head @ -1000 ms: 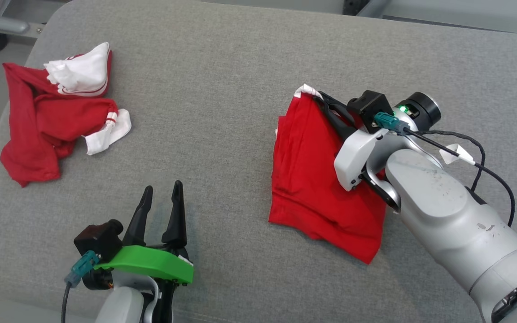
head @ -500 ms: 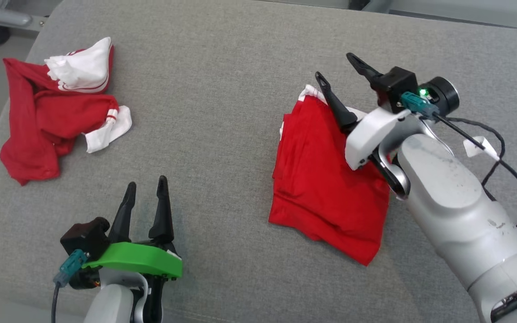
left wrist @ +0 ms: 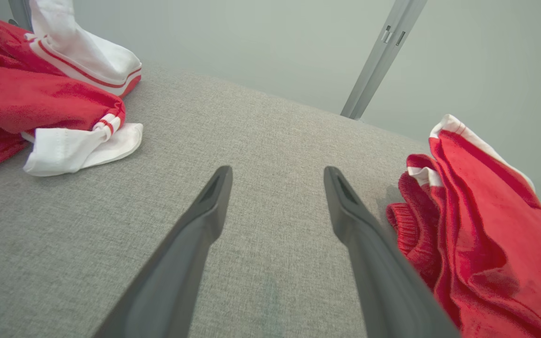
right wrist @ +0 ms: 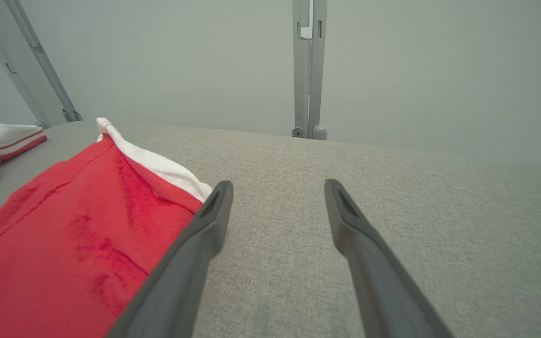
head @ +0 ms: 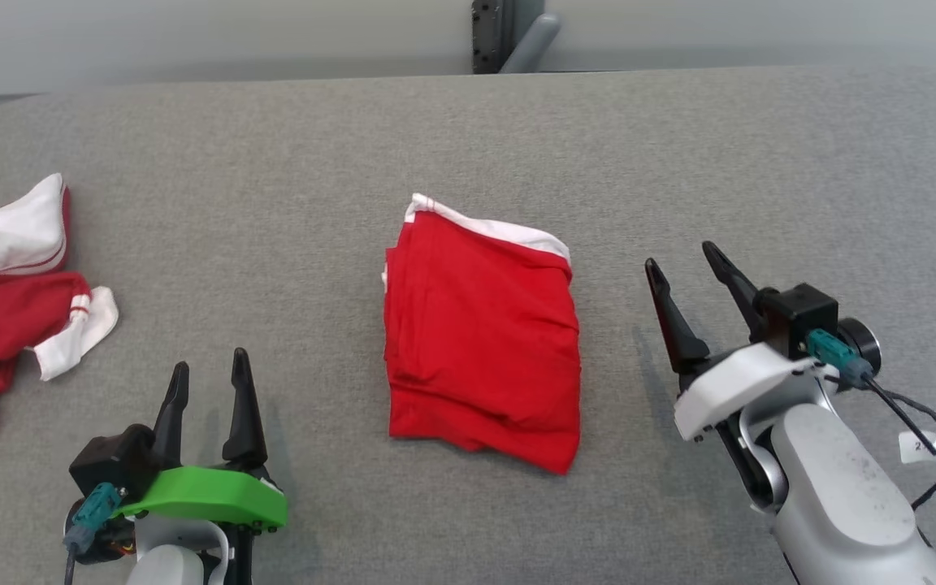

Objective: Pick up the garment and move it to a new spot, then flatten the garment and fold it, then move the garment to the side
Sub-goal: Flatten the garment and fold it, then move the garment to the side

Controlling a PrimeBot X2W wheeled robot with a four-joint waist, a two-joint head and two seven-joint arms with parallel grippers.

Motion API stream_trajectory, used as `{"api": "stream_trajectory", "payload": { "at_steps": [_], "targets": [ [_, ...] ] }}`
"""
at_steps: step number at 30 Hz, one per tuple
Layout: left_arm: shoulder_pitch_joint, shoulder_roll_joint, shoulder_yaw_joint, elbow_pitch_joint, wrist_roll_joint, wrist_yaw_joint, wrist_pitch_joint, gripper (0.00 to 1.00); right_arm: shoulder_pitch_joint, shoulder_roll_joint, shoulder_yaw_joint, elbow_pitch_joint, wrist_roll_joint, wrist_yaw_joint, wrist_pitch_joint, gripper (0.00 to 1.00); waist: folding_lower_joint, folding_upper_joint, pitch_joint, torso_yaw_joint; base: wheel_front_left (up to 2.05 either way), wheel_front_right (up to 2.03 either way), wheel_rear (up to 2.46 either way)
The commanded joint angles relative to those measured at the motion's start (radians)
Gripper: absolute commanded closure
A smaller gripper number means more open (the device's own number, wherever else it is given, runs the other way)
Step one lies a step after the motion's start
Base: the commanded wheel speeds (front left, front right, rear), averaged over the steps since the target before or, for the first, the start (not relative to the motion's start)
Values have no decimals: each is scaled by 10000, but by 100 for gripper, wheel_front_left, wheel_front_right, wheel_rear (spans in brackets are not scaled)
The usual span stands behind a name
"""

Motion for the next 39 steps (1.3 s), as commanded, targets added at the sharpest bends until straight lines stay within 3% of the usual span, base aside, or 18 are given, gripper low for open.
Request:
{"api": "stream_trajectory", "payload": {
  "at_steps": [1, 12, 18, 33, 39],
  "targets": [
    [189, 38, 157, 15, 254, 63, 0, 0, 481, 60, -182, -204, -146, -7, -31, 0, 0, 94, -710, -997, 0, 0, 0],
    [1037, 37, 813, -101, 1016, 271, 0, 0, 2510, 636, -1695, -1350, -357, -7, -32, 0, 0, 94, -1464, -1527, 0, 0, 0],
    [1444, 37, 915, -190, 1293, 177, 0, 0, 3218, 784, -1814, -1621, -513, -7, -32, 0, 0, 94, -1752, -1519, 0, 0, 0],
    [1810, 37, 602, -268, 1409, 116, 0, 0, 3899, 898, -1615, -1720, -307, -7, -32, 0, 0, 94, -1908, -1258, 0, 0, 0],
    [1327, 35, -6, -347, 1270, 104, 0, 0, 3044, 899, -727, -1401, 465, -7, -32, 0, 0, 94, -1150, -598, 0, 0, 0]
  ]
}}
